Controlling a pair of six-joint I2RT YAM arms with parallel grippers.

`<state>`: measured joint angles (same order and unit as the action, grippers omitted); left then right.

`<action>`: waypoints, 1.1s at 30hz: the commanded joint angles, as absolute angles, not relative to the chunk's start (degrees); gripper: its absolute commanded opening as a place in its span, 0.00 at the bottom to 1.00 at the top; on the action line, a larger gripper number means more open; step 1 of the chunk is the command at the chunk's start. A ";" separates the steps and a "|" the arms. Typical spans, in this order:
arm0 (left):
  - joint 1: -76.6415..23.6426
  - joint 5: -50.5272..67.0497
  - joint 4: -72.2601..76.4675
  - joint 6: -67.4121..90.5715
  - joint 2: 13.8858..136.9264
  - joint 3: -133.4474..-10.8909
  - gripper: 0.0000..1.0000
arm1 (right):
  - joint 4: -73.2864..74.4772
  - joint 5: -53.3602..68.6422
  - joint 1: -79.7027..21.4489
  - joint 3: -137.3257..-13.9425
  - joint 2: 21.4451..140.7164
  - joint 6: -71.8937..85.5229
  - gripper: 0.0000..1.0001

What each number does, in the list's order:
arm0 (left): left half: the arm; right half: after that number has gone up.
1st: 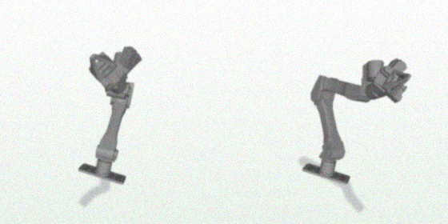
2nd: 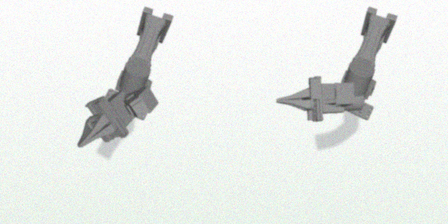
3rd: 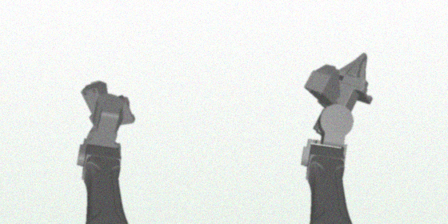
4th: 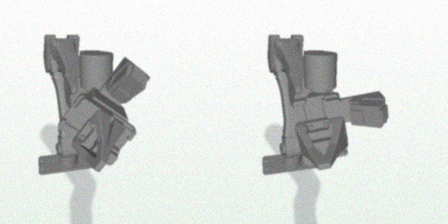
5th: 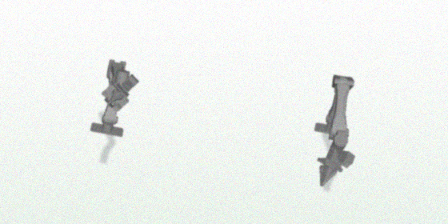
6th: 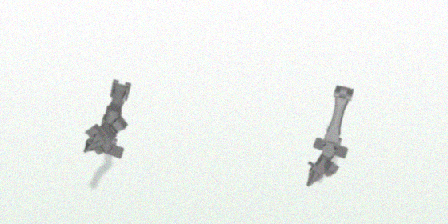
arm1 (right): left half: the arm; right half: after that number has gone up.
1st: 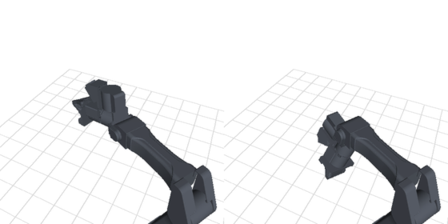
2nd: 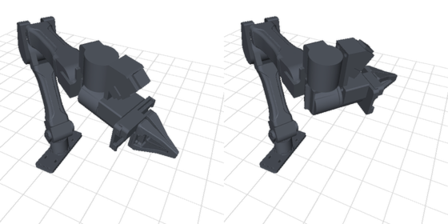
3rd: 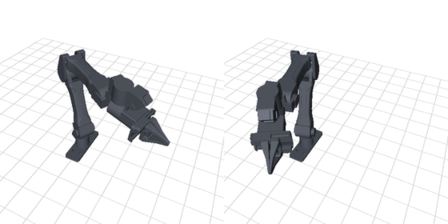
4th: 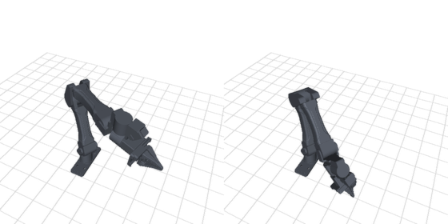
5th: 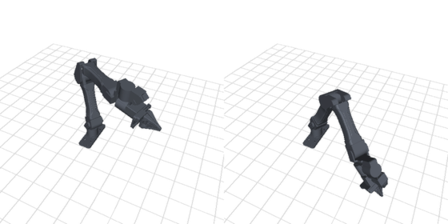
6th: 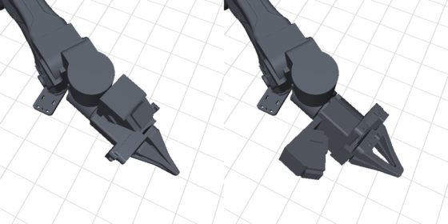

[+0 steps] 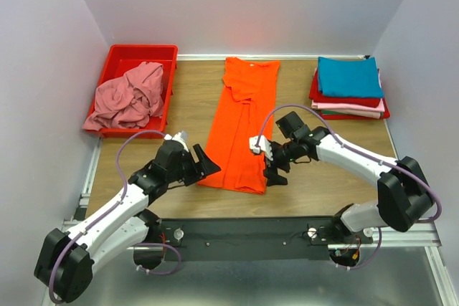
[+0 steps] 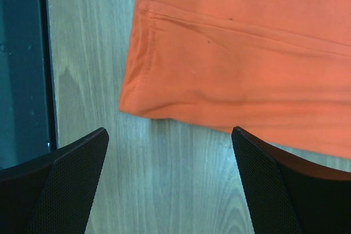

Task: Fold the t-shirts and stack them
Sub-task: Fold the tshirt

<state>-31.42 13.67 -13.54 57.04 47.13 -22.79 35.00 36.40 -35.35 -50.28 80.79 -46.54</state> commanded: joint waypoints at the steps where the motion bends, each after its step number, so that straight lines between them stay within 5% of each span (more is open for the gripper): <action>1: -33.48 6.71 -17.13 65.38 48.06 -21.45 0.82 | 32.87 35.33 -37.26 -48.35 79.63 -49.30 1.00; 33: -37.62 -4.30 -25.31 82.44 57.48 -22.33 0.80 | 22.85 28.21 -46.75 -44.39 81.83 -45.09 1.00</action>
<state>-37.26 0.01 -23.14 79.24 58.04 -23.86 23.88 27.73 -44.21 -45.50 82.83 -44.99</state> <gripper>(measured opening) 0.806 0.996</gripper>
